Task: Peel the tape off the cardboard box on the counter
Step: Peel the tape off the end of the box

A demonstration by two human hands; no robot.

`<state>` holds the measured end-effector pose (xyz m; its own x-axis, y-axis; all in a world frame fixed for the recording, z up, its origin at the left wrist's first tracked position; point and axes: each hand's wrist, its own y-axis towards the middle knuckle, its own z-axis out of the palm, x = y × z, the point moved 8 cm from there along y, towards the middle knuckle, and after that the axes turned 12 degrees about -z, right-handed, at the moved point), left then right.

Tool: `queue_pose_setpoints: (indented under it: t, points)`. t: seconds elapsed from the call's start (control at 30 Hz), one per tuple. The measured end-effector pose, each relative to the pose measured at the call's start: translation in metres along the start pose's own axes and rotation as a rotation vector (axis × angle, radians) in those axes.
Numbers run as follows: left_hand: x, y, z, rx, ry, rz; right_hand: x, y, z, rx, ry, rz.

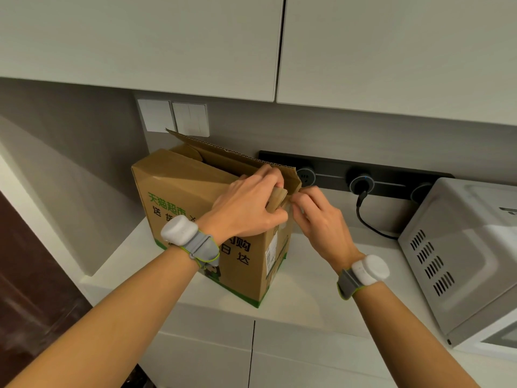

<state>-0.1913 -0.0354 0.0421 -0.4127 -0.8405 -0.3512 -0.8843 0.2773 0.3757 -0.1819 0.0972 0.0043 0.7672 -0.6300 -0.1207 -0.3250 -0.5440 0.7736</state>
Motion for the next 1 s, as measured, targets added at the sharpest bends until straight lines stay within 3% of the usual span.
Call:
queue_pose_setpoints:
  t: [0.33,0.9,1.0]
  points:
    - [0.004,0.002,0.001,-0.005,0.01,-0.018,0.003,-0.011,0.007,0.034,0.042,0.017]
    - [0.006,0.006,0.004,0.034,-0.009,-0.023,-0.005,-0.038,0.004,-0.147,0.342,0.323]
    - [0.006,0.006,0.004,0.038,-0.011,-0.026,-0.011,-0.037,0.009,-0.104,0.414,0.419]
